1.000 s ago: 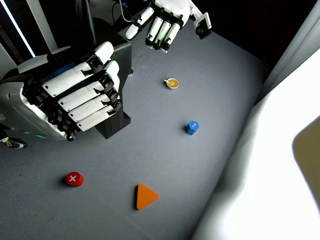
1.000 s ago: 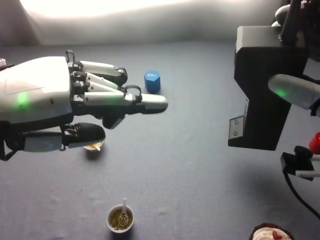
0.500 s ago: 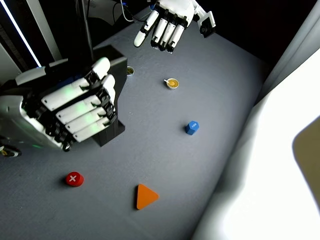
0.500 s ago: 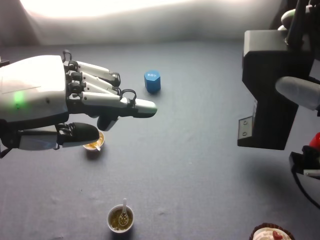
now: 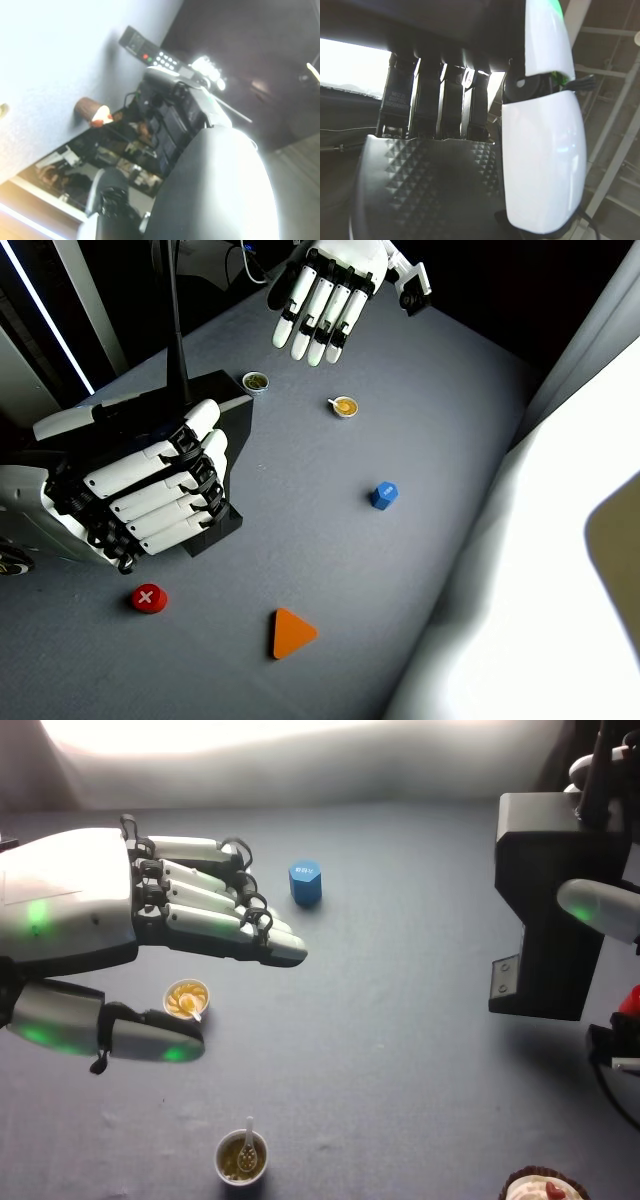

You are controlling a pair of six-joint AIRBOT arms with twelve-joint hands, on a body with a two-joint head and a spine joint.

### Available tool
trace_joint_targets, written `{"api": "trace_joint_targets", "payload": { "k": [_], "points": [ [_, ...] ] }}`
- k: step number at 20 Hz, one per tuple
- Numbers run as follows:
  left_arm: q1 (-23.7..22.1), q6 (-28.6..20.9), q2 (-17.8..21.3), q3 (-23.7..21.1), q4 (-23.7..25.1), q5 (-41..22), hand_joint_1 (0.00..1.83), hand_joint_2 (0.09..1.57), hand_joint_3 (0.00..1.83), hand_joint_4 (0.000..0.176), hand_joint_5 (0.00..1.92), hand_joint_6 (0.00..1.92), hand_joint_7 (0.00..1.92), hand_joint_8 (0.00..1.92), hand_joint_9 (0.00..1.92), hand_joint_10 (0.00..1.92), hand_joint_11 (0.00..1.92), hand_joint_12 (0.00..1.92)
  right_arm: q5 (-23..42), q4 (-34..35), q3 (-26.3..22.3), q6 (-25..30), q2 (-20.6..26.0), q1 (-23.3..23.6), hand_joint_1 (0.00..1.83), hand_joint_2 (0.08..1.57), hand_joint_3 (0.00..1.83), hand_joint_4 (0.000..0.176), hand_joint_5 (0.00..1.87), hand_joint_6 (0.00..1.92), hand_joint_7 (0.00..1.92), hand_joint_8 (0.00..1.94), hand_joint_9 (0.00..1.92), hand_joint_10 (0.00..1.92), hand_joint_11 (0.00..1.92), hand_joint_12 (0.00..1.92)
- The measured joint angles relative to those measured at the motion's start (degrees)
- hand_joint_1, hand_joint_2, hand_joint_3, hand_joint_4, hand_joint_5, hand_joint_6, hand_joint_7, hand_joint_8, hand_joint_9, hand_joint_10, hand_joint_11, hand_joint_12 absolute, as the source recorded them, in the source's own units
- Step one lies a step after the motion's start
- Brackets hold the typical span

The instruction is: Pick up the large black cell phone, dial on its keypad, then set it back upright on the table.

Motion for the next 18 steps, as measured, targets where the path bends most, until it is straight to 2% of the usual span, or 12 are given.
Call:
{"api": "trace_joint_targets", "payload": {
  "k": [1, 2, 8, 9, 10, 11, 12, 13, 15, 17, 18],
  "points": [
    [0.0, 0.0, 0.0, 0.0, 0.0, 0.0, 0.10, 1.26, 0.02, 0.000, 0.40, 0.00, 0.47, 0.00, 0.45, 0.00, 0.10, 0.80, 0.0, 0.2, 0.2, 0.0, 0.0, 0.0, 1.48, 1.15, 0.00, 0.000, 0.95, 0.89, 0.81, 1.14, 0.84, 1.29, 0.68, 1.68],
    [0.0, 0.0, 0.0, 0.0, 0.0, 0.0, 0.07, 1.27, 0.02, 0.000, 0.38, 0.00, 0.47, 0.00, 0.45, 0.00, 0.08, 0.79, 0.1, 0.5, 0.2, 0.1, 0.0, -0.3, 1.48, 1.15, 0.00, 0.000, 0.94, 0.90, 0.82, 1.12, 0.84, 1.28, 0.68, 1.69],
    [-1.1, 0.0, -0.3, 0.4, 0.2, 0.0, 0.06, 1.27, 0.01, 0.000, 0.31, 0.00, 0.43, 0.00, 0.45, 0.00, 0.03, 0.78, 0.0, 0.5, 0.4, 0.3, -0.2, -0.7, 1.48, 1.15, 0.00, 0.000, 0.94, 0.87, 0.83, 1.14, 0.84, 1.30, 0.69, 1.71],
    [-1.1, 0.0, -0.4, 0.6, 0.4, 0.0, 0.11, 1.26, 0.00, 0.000, 0.30, 0.00, 0.42, 0.00, 0.46, 0.00, 0.00, 0.82, 0.0, 0.6, 0.6, 0.3, -0.3, -0.7, 1.37, 1.17, 0.00, 0.000, 0.88, 0.93, 0.82, 1.21, 0.82, 1.50, 0.79, 1.58],
    [-1.1, 0.0, -0.4, 0.6, 0.4, 0.0, 0.10, 1.26, 0.00, 0.000, 0.30, 0.00, 0.41, 0.00, 0.46, 0.00, 0.00, 0.82, 0.0, 0.5, 0.8, 0.4, -0.4, -0.7, 1.36, 1.17, 0.00, 0.000, 0.88, 0.92, 0.82, 1.22, 0.82, 1.51, 0.82, 1.58],
    [-1.1, 0.0, -0.4, 0.6, 0.4, 0.0, 0.09, 1.26, 0.00, 0.000, 0.30, 0.00, 0.40, 0.00, 0.44, 0.00, 0.00, 0.83, 0.0, 0.6, 0.8, 0.5, -0.5, -0.7, 1.37, 1.15, 0.00, 0.000, 0.94, 0.84, 0.87, 1.14, 0.87, 1.46, 0.89, 1.52],
    [-1.4, 0.0, -0.4, 0.6, 0.7, 0.1, 0.11, 1.26, 0.00, 0.000, 0.30, 0.00, 0.39, 0.00, 0.43, 0.00, 0.00, 0.81, 0.0, 0.7, 0.8, 0.7, -0.7, -0.7, 1.37, 1.13, 0.00, 0.000, 1.01, 0.71, 0.92, 1.08, 0.90, 1.45, 0.86, 1.59],
    [-1.7, 0.0, -0.4, 0.6, 1.0, 0.1, 0.09, 1.26, 0.00, 0.000, 0.29, 0.00, 0.39, 0.00, 0.42, 0.00, 0.00, 0.85, 0.0, 0.7, 0.9, 0.9, -0.8, -0.7, 1.38, 1.13, 0.00, 0.000, 1.01, 0.68, 0.93, 1.09, 0.89, 1.47, 0.83, 1.63],
    [-1.8, 0.0, -0.4, 0.6, 0.9, 0.0, 0.08, 1.26, 0.00, 0.000, 0.28, 0.00, 0.38, 0.00, 0.39, 0.00, 0.00, 0.87, 0.0, 0.3, 1.1, 1.2, -0.8, -0.7, 1.37, 1.13, 0.00, 0.000, 0.94, 0.80, 0.91, 1.12, 0.91, 1.43, 0.85, 1.50],
    [-2.6, 0.0, -0.4, 0.6, 1.9, 0.1, 0.12, 1.25, 0.00, 0.000, 0.28, 0.00, 0.38, 0.00, 0.39, 0.00, 0.00, 0.88, 0.0, 0.5, 1.5, 1.2, -0.9, -0.7, 1.38, 1.12, 0.00, 0.000, 0.97, 0.78, 0.95, 1.09, 0.94, 1.34, 0.82, 1.34],
    [-2.8, 0.0, -0.4, 0.6, 1.7, 0.0, 0.11, 1.25, 0.00, 0.000, 0.30, 0.01, 0.39, 0.00, 0.39, 0.00, 0.01, 0.89, 0.0, 0.6, 1.6, 1.2, -0.9, -0.7, 1.38, 1.11, 0.00, 0.000, 0.97, 0.75, 0.96, 1.07, 0.96, 1.33, 0.87, 1.33]
  ]
}}
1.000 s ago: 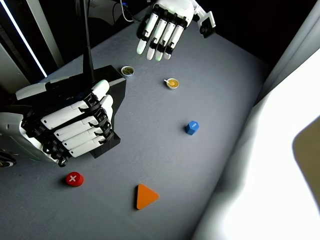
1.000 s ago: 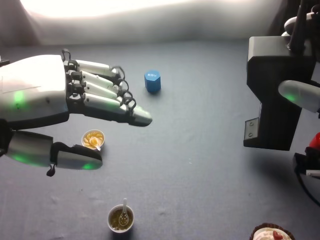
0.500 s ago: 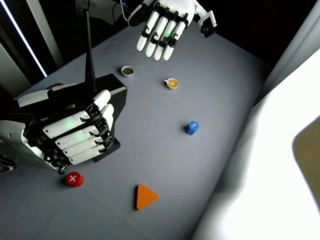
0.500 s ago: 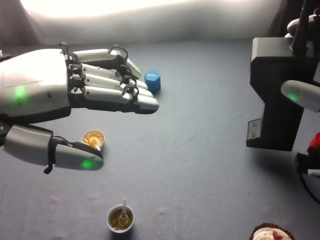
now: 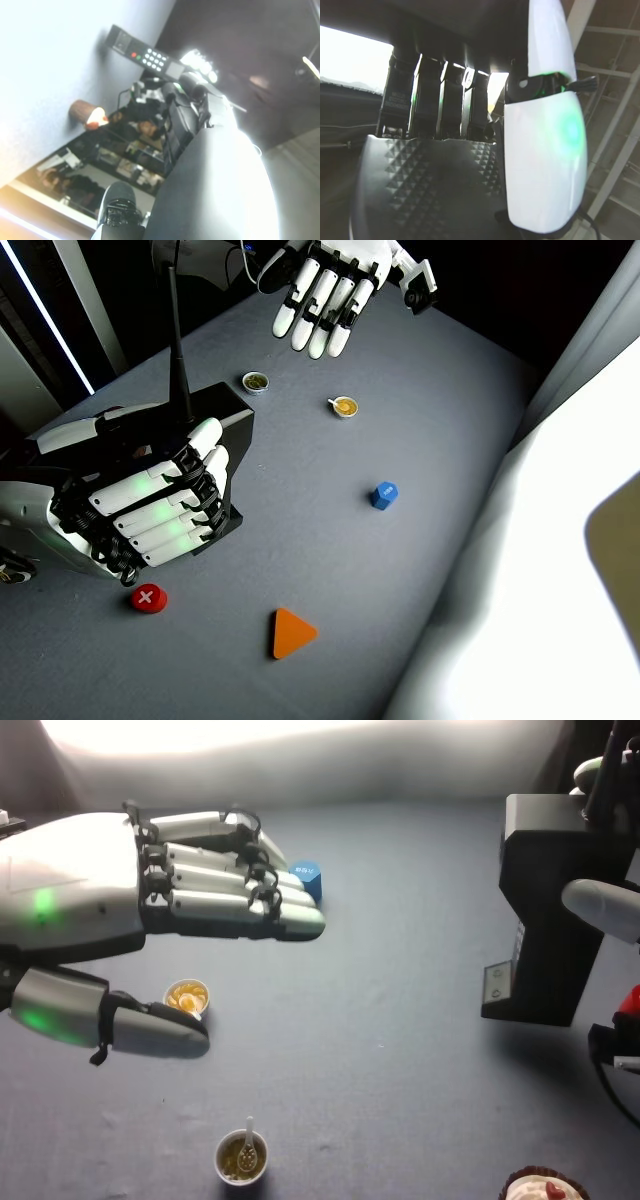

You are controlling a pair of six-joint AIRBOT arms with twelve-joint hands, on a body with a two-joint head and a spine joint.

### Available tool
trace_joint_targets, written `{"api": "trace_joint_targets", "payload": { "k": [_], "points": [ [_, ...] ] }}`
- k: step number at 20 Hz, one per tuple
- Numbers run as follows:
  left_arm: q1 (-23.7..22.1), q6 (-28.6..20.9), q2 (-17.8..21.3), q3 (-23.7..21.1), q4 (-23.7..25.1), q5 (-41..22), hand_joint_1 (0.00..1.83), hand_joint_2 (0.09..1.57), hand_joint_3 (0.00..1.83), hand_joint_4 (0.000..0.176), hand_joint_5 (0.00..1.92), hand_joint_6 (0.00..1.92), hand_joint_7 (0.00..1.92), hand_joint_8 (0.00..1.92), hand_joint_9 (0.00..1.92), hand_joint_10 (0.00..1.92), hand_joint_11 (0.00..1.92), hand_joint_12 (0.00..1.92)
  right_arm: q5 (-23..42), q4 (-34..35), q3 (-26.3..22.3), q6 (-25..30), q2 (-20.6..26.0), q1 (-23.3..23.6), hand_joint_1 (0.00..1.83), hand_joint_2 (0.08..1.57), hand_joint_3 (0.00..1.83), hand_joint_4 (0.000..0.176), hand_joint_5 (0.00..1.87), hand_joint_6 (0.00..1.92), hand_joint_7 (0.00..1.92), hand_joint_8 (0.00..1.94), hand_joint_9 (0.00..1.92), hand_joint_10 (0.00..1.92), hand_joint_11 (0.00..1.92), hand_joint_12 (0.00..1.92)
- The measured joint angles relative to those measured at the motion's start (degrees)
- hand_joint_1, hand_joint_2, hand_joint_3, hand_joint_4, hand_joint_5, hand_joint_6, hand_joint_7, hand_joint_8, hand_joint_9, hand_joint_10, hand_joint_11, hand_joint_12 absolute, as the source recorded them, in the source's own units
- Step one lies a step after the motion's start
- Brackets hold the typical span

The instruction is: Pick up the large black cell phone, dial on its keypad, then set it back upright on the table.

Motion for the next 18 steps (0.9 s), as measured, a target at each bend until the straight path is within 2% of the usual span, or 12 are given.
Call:
{"api": "trace_joint_targets", "payload": {
  "k": [3, 5, 6, 7, 8, 9, 10, 11, 12, 14, 15, 18],
  "points": [
    [-0.8, 0.0, 0.0, 0.0, 0.3, 0.0, 0.11, 1.26, 0.00, 0.000, 0.31, 0.00, 0.39, 0.00, 0.40, 0.00, 0.01, 0.93, 0.1, 0.0, 0.7, 0.1, -0.3, -0.6, 1.38, 1.13, 0.00, 0.000, 0.91, 0.83, 0.93, 1.13, 0.95, 1.35, 0.93, 1.40],
    [-0.9, 0.0, 0.0, 0.0, 0.5, 0.0, 0.13, 1.26, 0.00, 0.000, 0.32, 0.00, 0.40, 0.00, 0.42, 0.01, 0.00, 0.92, -0.1, 0.0, 1.0, 0.1, -0.5, -0.8, 1.26, 1.14, 0.00, 0.000, 0.91, 0.92, 0.97, 1.22, 0.95, 1.20, 0.96, 1.40],
    [-0.9, 0.0, 0.0, 0.0, 0.5, 0.0, 0.08, 1.27, 0.00, 0.000, 0.29, 0.00, 0.38, 0.00, 0.42, 0.00, 0.00, 0.85, 0.0, -0.3, 1.4, 0.2, -0.6, -0.8, 1.37, 1.14, 0.00, 0.000, 0.92, 0.81, 0.90, 1.17, 0.91, 1.42, 0.89, 1.41],
    [-0.9, 0.0, 0.0, 0.0, 0.5, 0.0, 0.08, 1.27, 0.00, 0.000, 0.29, 0.00, 0.38, 0.00, 0.42, 0.00, 0.00, 0.85, 0.0, -0.3, 1.6, 0.2, -0.6, -0.8, 1.37, 1.14, 0.00, 0.000, 0.92, 0.81, 0.90, 1.17, 0.91, 1.42, 0.89, 1.41],
    [-0.9, 0.0, 0.0, 0.2, 0.6, 0.0, 0.09, 1.26, 0.00, 0.000, 0.29, 0.00, 0.38, 0.00, 0.41, 0.00, 0.00, 0.85, 0.0, -0.3, 1.7, 0.2, -0.6, -0.8, 1.36, 1.18, 0.00, 0.000, 0.85, 0.94, 0.80, 1.28, 0.83, 1.49, 0.85, 1.42],
    [-0.9, 0.0, 0.0, 0.2, 0.6, 0.1, 0.12, 1.26, 0.00, 0.000, 0.29, 0.01, 0.39, 0.00, 0.40, 0.00, 0.00, 0.82, 0.0, -0.3, 2.1, 0.2, -0.7, -0.8, 1.46, 1.16, 0.00, 0.000, 0.88, 0.86, 0.78, 1.23, 0.81, 1.37, 0.85, 1.58],
    [-0.9, 0.0, 0.0, 0.3, 0.6, 0.0, 0.13, 1.26, 0.00, 0.000, 0.30, 0.01, 0.40, 0.01, 0.41, 0.00, 0.00, 0.82, 0.0, -0.2, 2.2, 0.2, -0.7, -0.8, 1.48, 1.15, 0.00, 0.000, 0.90, 0.84, 0.79, 1.20, 0.83, 1.31, 0.85, 1.60],
    [-1.0, 0.0, 0.0, 0.3, 0.7, 0.1, 0.15, 1.25, 0.00, 0.000, 0.30, 0.00, 0.40, 0.01, 0.39, 0.00, 0.00, 0.79, 0.0, -0.2, 2.4, 0.3, -0.7, -0.8, 1.39, 1.15, 0.00, 0.000, 0.91, 0.90, 0.83, 1.20, 0.87, 1.35, 0.84, 1.36],
    [-1.2, 0.0, 0.0, 0.4, 0.9, 0.0, 0.11, 1.25, 0.00, 0.000, 0.28, 0.00, 0.38, 0.00, 0.35, 0.00, 0.00, 0.77, 0.0, -0.3, 2.7, 0.4, -0.7, -0.8, 1.48, 1.13, 0.00, 0.000, 0.94, 0.83, 0.81, 1.16, 0.84, 1.26, 0.85, 1.57],
    [-1.8, 0.0, -0.4, 0.8, 1.2, 0.2, 0.07, 1.28, 0.00, 0.002, 0.29, 0.00, 0.37, 0.00, 0.37, 0.00, 0.00, 0.81, 0.0, -0.2, 3.1, 0.5, -0.7, -0.8, 1.48, 1.14, 0.00, 0.000, 0.99, 0.76, 0.79, 1.18, 0.80, 1.31, 0.84, 1.58],
    [-2.1, 0.0, -0.4, 0.8, 1.3, 0.1, 0.05, 1.28, 0.00, 0.003, 0.29, 0.00, 0.38, 0.00, 0.38, 0.01, 0.01, 0.82, 0.0, 0.1, 3.2, 0.5, -0.7, -0.8, 1.48, 1.17, 0.01, 0.000, 0.86, 0.98, 0.72, 1.22, 0.75, 1.35, 0.76, 1.62],
    [-2.6, 0.0, -0.6, 1.1, 1.1, 0.0, 0.07, 1.28, 0.00, 0.004, 0.29, 0.00, 0.37, 0.00, 0.36, 0.00, 0.00, 0.76, 0.0, 0.7, 3.7, 0.7, -0.7, -0.8, 1.48, 1.14, 0.00, 0.000, 0.94, 0.85, 0.78, 1.20, 0.83, 1.27, 0.87, 1.55]
  ]
}}
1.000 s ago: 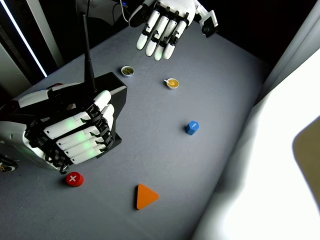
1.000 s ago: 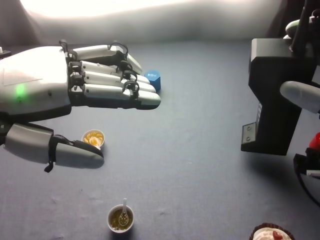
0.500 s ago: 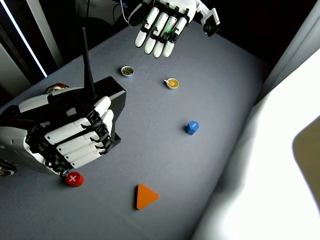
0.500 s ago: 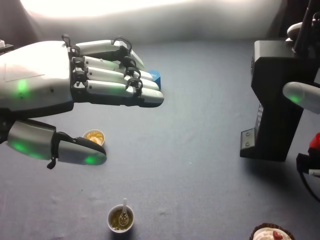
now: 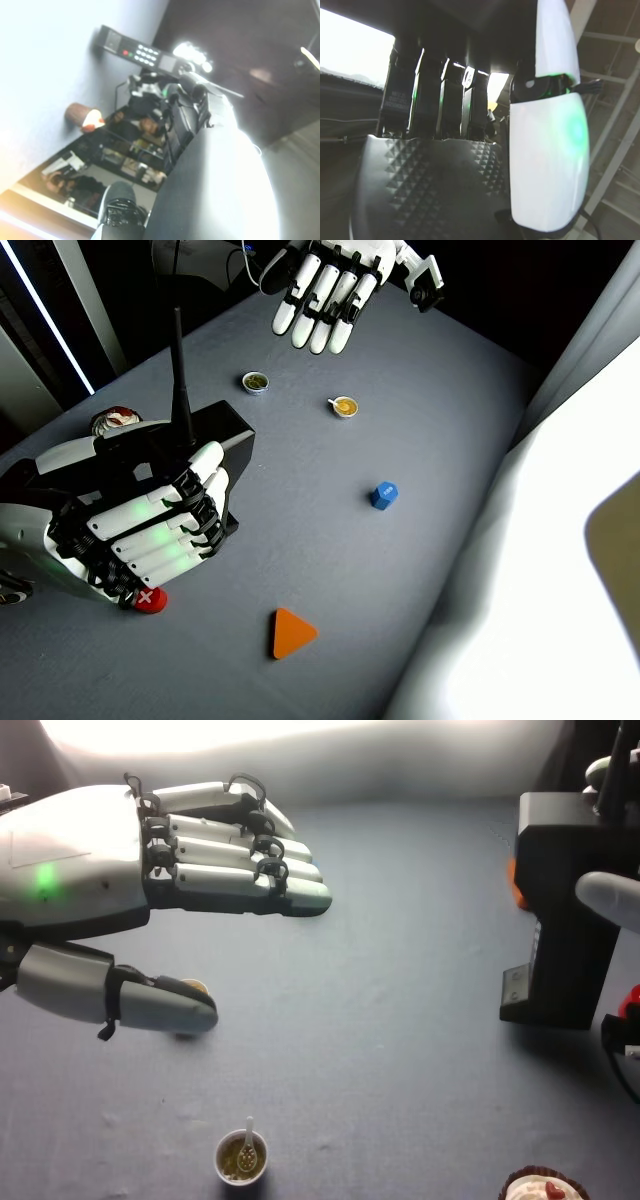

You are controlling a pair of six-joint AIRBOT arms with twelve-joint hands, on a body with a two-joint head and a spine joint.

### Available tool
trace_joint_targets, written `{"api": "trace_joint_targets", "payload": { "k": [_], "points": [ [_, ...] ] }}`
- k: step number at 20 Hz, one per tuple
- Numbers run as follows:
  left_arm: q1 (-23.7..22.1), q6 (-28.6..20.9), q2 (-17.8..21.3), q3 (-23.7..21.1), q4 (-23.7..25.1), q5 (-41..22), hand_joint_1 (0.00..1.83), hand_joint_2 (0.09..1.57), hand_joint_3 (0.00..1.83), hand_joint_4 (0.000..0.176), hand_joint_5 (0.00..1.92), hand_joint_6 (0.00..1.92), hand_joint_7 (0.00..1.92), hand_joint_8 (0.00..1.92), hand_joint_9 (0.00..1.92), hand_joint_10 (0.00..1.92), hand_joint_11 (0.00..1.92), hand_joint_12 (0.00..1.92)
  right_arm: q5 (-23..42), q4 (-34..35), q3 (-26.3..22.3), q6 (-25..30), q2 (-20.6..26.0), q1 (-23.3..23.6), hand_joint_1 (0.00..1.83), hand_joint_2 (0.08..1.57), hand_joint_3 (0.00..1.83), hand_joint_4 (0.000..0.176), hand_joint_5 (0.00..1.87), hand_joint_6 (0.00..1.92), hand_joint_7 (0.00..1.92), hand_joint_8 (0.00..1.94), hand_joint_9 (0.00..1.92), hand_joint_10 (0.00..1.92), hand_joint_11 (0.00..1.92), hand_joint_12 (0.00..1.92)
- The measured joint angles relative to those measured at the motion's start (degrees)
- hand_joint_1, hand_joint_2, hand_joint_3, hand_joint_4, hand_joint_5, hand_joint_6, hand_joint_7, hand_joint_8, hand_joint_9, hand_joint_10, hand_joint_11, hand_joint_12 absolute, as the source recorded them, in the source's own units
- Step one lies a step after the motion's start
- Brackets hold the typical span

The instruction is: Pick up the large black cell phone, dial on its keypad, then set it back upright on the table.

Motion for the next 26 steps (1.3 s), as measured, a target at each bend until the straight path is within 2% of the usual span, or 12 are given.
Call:
{"api": "trace_joint_targets", "payload": {
  "k": [2, 3, 4, 5, 10, 11, 14, 16, 17, 18, 21, 26],
  "points": [
    [0.0, 0.0, 0.0, 0.0, 0.4, 0.0, 0.02, 1.30, 0.00, 0.000, 0.27, 0.00, 0.35, 0.00, 0.36, 0.00, 0.00, 0.78, 0.0, -0.2, 0.5, -0.1, 0.0, 0.0, 1.48, 1.16, 0.00, 0.000, 0.89, 0.88, 0.73, 1.30, 0.79, 1.36, 0.83, 1.59],
    [-0.1, 0.0, 0.0, 0.0, 0.4, 0.0, 0.02, 1.31, 0.00, 0.000, 0.28, 0.00, 0.36, 0.00, 0.37, 0.00, 0.00, 0.82, 0.0, -0.5, 0.8, -0.3, 0.0, 0.0, 1.39, 1.17, 0.00, 0.000, 0.90, 0.89, 0.75, 1.33, 0.82, 1.43, 0.83, 1.40],
    [-0.3, 0.0, 0.0, 0.3, 0.6, -0.1, 0.02, 1.31, 0.00, 0.004, 0.29, 0.00, 0.37, 0.00, 0.38, 0.01, 0.00, 0.83, 0.0, -0.6, 1.1, -0.3, 0.0, 0.0, 1.47, 1.16, 0.00, 0.000, 0.93, 0.80, 0.76, 1.30, 0.80, 1.36, 0.81, 1.56],
    [-0.3, 0.0, 0.0, 0.3, 0.4, 0.0, 0.06, 1.29, 0.00, 0.000, 0.28, 0.00, 0.37, 0.00, 0.37, 0.00, 0.00, 0.79, 0.0, -0.9, 1.4, -0.3, 0.0, 0.0, 1.49, 1.15, 0.00, 0.000, 0.94, 0.77, 0.76, 1.28, 0.81, 1.33, 0.82, 1.61],
    [-0.5, 0.0, 0.0, 0.3, 0.7, 0.0, 0.05, 1.30, 0.00, 0.000, 0.27, 0.00, 0.37, 0.00, 0.37, 0.00, 0.00, 0.79, 0.0, -4.8, 1.6, -0.5, -0.5, 0.0, 1.49, 1.14, 0.00, 0.000, 0.95, 0.77, 0.79, 1.23, 0.83, 1.27, 0.87, 1.55],
    [-0.5, 0.0, 0.0, 0.3, 0.7, 0.0, 0.03, 1.30, 0.00, 0.000, 0.27, 0.00, 0.37, 0.00, 0.37, 0.00, 0.00, 0.80, 0.0, -5.1, 1.6, -0.5, -0.7, 0.0, 1.48, 1.15, 0.00, 0.000, 0.94, 0.78, 0.72, 1.30, 0.78, 1.35, 0.87, 1.55],
    [-0.5, 0.0, -0.1, 0.4, 0.7, 0.0, 0.04, 1.30, 0.00, 0.000, 0.28, 0.00, 0.39, 0.01, 0.39, 0.01, 0.01, 0.81, 0.0, -4.9, 2.2, -0.6, -1.0, 0.0, 1.48, 1.17, 0.00, 0.000, 0.91, 0.82, 0.70, 1.36, 0.73, 1.44, 0.83, 1.58],
    [-0.5, 0.0, -0.1, 0.4, 0.7, 0.0, 0.04, 1.30, 0.00, 0.000, 0.28, 0.00, 0.38, 0.00, 0.38, 0.00, 0.00, 0.81, 0.0, -4.2, 2.8, -0.7, -1.1, 0.0, 1.48, 1.17, 0.00, 0.000, 0.93, 0.78, 0.71, 1.36, 0.73, 1.43, 0.81, 1.62],
    [-0.5, 0.0, -0.1, 0.3, 0.7, 0.0, 0.04, 1.30, 0.00, 0.000, 0.28, 0.00, 0.38, 0.00, 0.38, 0.00, 0.00, 0.82, 0.0, -4.1, 3.0, -0.7, -1.1, 0.0, 1.48, 1.15, 0.00, 0.000, 0.94, 0.77, 0.75, 1.31, 0.75, 1.39, 0.85, 1.58],
    [-0.5, 0.0, -0.2, 0.4, 0.7, 0.0, 0.00, 1.32, 0.01, 0.000, 0.28, 0.00, 0.38, 0.00, 0.38, 0.00, 0.00, 0.82, 0.0, -4.1, 3.0, -0.7, -1.2, 0.0, 1.48, 1.16, 0.00, 0.000, 0.93, 0.79, 0.72, 1.34, 0.73, 1.42, 0.86, 1.56],
    [-0.5, 0.0, -0.8, 0.3, 0.7, 0.0, 0.03, 1.31, 0.00, 0.001, 0.29, 0.00, 0.39, 0.00, 0.39, 0.00, 0.01, 0.83, 0.0, -4.7, 3.3, -0.7, -1.6, 0.0, 1.48, 1.18, 0.00, 0.000, 0.88, 0.85, 0.67, 1.42, 0.68, 1.50, 0.85, 1.57],
    [-0.5, 0.0, -0.8, 0.3, 0.8, 0.0, 0.04, 1.31, 0.00, 0.000, 0.29, 0.00, 0.39, 0.00, 0.40, 0.00, 0.02, 0.84, 0.0, -4.6, 3.4, -0.7, -1.6, 0.0, 1.48, 1.19, 0.00, 0.000, 0.85, 0.90, 0.65, 1.45, 0.67, 1.53, 0.85, 1.56]
  ]
}}
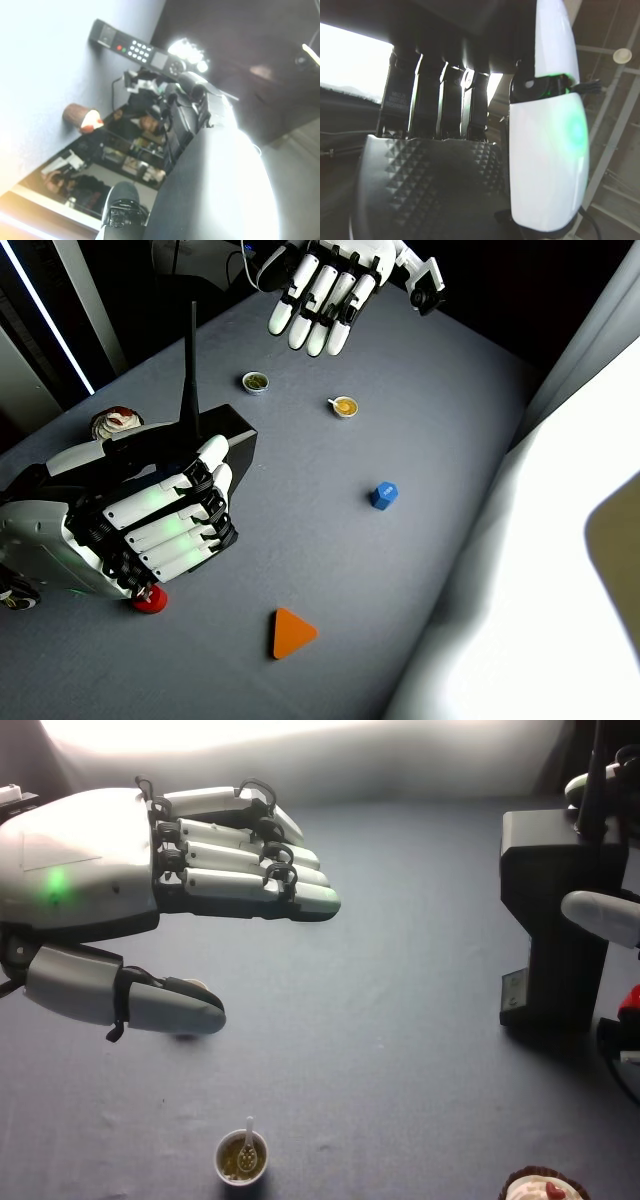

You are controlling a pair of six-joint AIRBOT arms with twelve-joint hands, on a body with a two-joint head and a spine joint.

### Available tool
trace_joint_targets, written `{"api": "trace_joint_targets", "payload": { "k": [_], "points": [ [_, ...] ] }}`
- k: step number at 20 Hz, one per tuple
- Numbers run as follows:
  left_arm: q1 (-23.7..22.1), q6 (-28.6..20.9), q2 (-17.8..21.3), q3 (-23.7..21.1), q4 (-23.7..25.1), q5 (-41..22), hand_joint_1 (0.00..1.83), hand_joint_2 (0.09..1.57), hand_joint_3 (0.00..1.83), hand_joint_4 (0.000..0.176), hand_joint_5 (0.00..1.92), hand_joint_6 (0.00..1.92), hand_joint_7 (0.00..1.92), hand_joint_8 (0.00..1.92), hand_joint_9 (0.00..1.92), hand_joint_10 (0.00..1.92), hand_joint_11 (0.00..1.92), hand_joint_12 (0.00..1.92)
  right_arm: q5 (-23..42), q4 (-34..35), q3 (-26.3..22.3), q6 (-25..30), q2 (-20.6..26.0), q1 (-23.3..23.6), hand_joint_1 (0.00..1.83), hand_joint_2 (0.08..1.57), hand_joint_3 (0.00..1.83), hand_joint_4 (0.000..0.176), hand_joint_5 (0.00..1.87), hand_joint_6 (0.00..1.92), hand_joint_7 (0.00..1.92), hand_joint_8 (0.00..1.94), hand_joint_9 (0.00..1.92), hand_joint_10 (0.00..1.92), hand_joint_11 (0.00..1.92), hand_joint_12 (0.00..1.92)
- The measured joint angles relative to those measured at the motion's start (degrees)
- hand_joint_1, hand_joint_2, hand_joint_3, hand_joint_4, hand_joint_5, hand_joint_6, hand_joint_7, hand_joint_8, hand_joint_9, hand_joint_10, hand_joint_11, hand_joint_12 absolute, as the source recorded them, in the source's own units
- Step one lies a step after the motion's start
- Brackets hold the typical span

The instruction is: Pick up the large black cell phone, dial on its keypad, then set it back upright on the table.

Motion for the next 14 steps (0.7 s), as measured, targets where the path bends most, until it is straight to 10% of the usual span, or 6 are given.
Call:
{"api": "trace_joint_targets", "payload": {
  "k": [14],
  "points": [
    [0.0, 0.0, -0.1, 0.4, 0.4, 0.0, 0.04, 1.30, 0.00, 0.000, 0.30, 0.00, 0.39, 0.00, 0.40, 0.00, 0.02, 0.84, 0.0, 0.0, 0.1, 0.0, -0.3, 0.0, 1.48, 1.19, 0.00, 0.000, 0.85, 0.90, 0.65, 1.45, 0.67, 1.53, 0.85, 1.56]
  ]
}}
